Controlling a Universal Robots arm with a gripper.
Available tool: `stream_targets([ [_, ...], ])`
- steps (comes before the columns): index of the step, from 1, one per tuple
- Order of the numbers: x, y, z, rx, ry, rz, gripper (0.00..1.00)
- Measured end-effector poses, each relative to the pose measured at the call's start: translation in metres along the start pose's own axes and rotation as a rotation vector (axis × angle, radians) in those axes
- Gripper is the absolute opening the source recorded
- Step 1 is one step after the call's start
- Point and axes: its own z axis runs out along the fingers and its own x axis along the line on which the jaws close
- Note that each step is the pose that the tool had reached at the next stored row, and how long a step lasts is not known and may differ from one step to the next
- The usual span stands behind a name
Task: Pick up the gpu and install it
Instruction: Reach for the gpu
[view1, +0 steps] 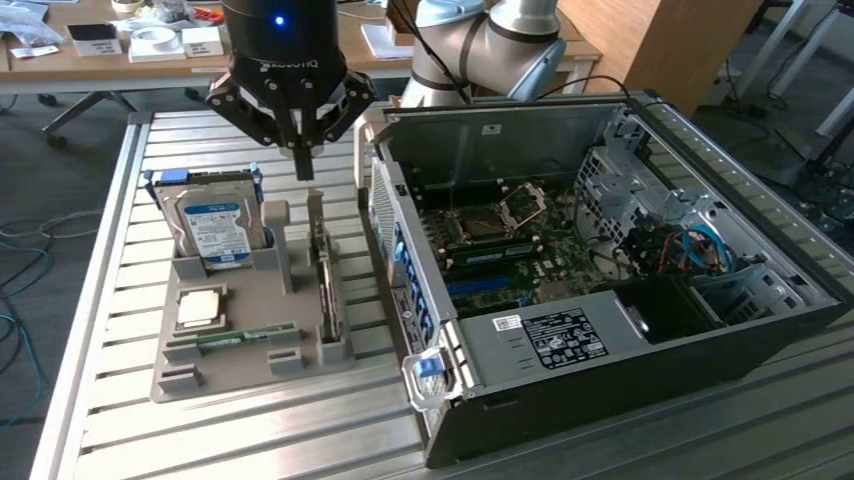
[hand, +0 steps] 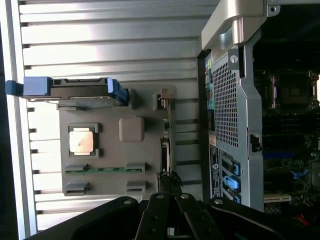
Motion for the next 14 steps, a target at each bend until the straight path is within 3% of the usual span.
stream_targets([
  [14, -0.0003, -0.0050, 0.0005, -0.0001, -0.0001, 0.000, 0.11],
])
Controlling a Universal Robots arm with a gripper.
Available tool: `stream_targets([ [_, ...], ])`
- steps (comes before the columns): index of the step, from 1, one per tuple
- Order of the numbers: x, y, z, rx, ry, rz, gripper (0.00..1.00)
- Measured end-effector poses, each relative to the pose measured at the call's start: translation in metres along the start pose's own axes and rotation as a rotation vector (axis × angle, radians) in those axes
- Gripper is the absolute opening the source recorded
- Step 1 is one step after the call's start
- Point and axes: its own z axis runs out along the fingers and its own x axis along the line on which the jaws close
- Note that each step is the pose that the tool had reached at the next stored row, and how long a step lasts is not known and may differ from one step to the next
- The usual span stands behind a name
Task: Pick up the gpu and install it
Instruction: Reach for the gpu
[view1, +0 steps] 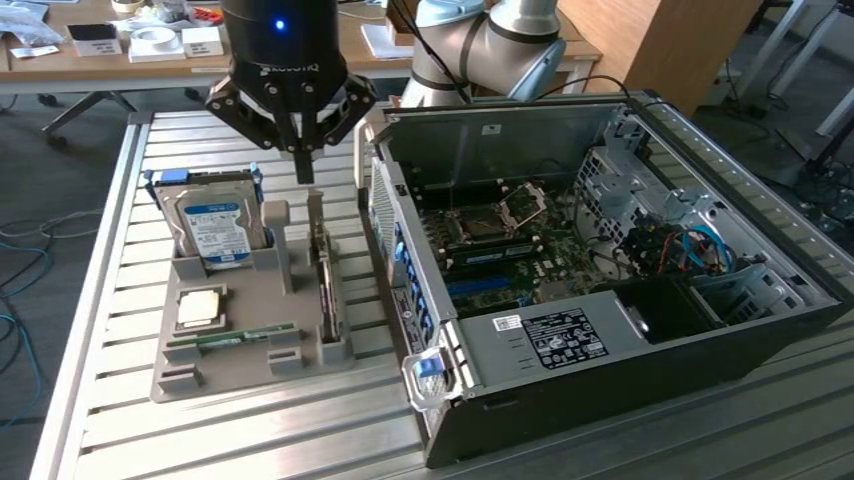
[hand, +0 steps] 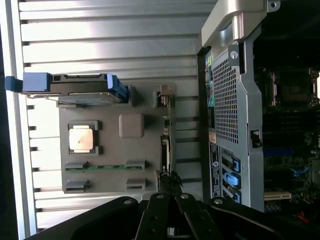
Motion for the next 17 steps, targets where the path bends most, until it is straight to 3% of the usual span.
stream_targets([
  [17, 0.0013, -0.0060, 0.0056, 0.0001, 0.0002, 0.000, 0.11],
])
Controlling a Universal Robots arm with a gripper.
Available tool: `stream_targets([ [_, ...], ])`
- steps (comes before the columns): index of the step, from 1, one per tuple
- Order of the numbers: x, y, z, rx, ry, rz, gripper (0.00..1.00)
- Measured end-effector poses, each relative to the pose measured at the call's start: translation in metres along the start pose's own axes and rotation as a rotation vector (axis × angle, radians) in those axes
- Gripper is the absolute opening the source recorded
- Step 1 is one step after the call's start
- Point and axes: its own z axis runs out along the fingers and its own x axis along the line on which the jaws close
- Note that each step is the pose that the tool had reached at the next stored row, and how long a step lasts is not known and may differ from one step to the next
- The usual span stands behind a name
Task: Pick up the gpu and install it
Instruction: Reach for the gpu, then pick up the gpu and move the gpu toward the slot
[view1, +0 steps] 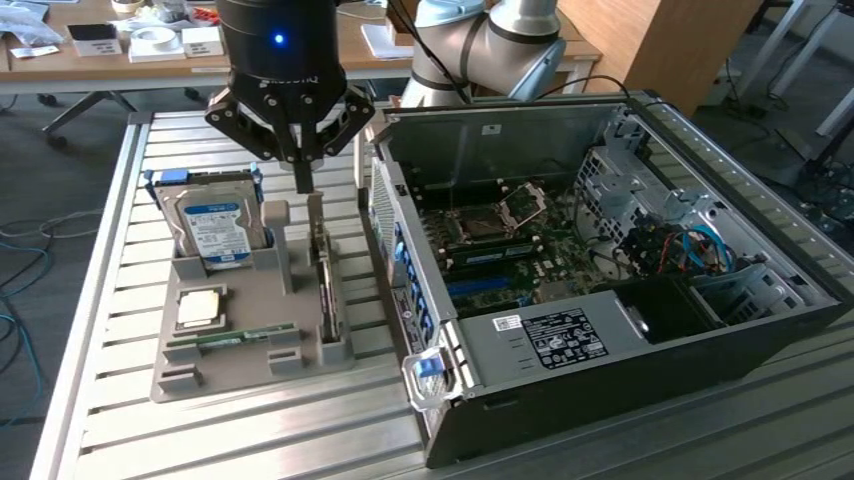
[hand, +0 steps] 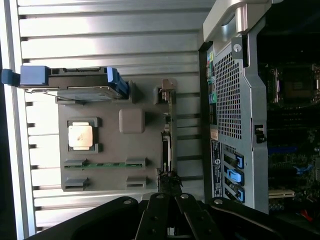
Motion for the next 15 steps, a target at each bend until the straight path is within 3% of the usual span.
stream_targets([
  [14, 0.0000, 0.0000, 0.0001, -0.0001, -0.0001, 0.000, 0.11],
  [15, 0.0000, 0.0000, 0.0001, -0.0001, -0.0001, 0.000, 0.17],
])
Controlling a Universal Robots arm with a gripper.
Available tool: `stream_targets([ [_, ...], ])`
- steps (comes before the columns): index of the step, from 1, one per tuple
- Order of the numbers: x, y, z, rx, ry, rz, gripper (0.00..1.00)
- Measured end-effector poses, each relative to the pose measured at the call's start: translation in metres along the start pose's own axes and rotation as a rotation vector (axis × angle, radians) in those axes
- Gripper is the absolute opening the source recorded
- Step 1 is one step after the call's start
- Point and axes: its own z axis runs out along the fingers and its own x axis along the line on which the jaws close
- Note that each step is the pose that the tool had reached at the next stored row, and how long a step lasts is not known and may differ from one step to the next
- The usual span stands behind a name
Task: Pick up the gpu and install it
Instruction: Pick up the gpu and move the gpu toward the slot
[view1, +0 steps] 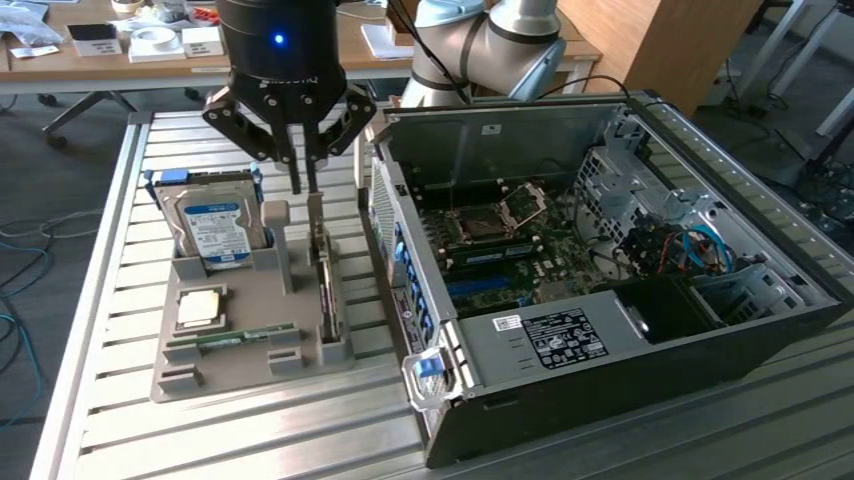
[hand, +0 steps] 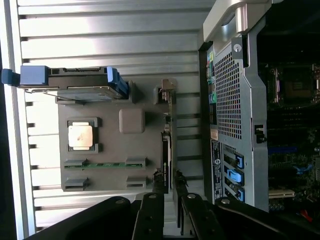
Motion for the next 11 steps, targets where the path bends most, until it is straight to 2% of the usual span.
stream_targets([
  [1, 0.0000, 0.0000, 0.0000, 0.0000, 0.0000, 0.000, 0.23],
  [2, 0.0000, 0.0000, 0.0000, 0.0000, 0.0000, 0.000, 0.23],
  [5, 0.0000, 0.0000, 0.0000, 0.0000, 0.0000, 0.000, 0.41],
  [7, 0.0000, 0.0000, 0.0000, 0.0000, 0.0000, 0.000, 0.41],
  [8, 0.0000, 0.0000, 0.0000, 0.0000, 0.0000, 0.000, 0.47],
  [11, 0.0000, 0.0000, 0.0000, 0.0000, 0.0000, 0.000, 0.47],
])
